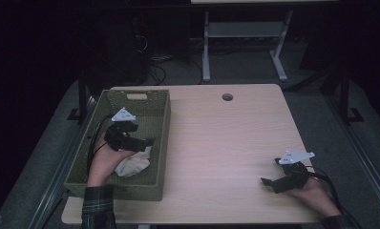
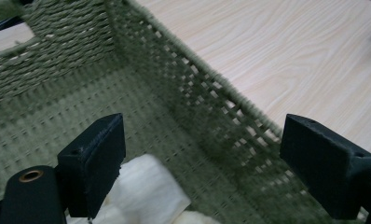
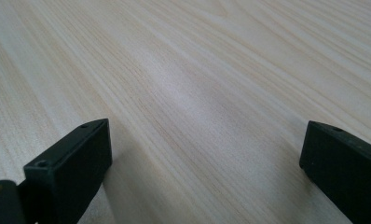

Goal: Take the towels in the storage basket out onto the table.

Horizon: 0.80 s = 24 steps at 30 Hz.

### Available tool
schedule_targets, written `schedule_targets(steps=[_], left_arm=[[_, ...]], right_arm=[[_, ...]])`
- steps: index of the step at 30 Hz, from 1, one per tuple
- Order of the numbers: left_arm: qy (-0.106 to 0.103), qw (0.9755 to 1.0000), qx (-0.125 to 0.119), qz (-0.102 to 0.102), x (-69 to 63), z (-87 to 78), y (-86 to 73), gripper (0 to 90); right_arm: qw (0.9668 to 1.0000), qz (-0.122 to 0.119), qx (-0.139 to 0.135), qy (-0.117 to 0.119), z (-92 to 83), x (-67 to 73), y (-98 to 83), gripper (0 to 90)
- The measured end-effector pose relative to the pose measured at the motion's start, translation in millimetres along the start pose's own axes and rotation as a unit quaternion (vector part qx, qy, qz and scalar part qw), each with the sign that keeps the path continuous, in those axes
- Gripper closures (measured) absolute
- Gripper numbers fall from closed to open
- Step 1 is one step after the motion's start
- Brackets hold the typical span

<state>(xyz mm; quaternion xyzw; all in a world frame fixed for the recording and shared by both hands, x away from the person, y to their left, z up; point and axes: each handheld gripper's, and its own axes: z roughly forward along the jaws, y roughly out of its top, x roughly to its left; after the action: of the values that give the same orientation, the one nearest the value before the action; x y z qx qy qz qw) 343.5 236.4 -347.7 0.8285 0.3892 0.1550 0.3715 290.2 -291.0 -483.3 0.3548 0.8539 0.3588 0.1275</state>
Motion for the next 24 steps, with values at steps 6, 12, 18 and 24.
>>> schedule_targets(steps=[6,12,18,24], left_arm=[[0.021,0.9996,0.016,-0.009,8.0,4.4,-8.8,13.5],[0.043,0.9981,0.042,-0.016,16.6,10.4,-18.7,13.5],[0.056,0.9961,0.064,-0.024,23.4,17.5,-27.9,13.5],[0.066,0.9934,0.09,-0.027,27.0,25.2,-36.1,13.4]], right_arm=[[1.0,-0.001,0.0,0.0,0.0,-0.1,0.0,1.8],[1.0,0.0,0.0,0.0,0.0,0.0,0.0,1.7],[1.0,0.0,0.0,0.0,0.0,0.0,0.0,1.7],[1.0,0.0,0.0,0.0,0.0,-0.1,0.0,1.8]])
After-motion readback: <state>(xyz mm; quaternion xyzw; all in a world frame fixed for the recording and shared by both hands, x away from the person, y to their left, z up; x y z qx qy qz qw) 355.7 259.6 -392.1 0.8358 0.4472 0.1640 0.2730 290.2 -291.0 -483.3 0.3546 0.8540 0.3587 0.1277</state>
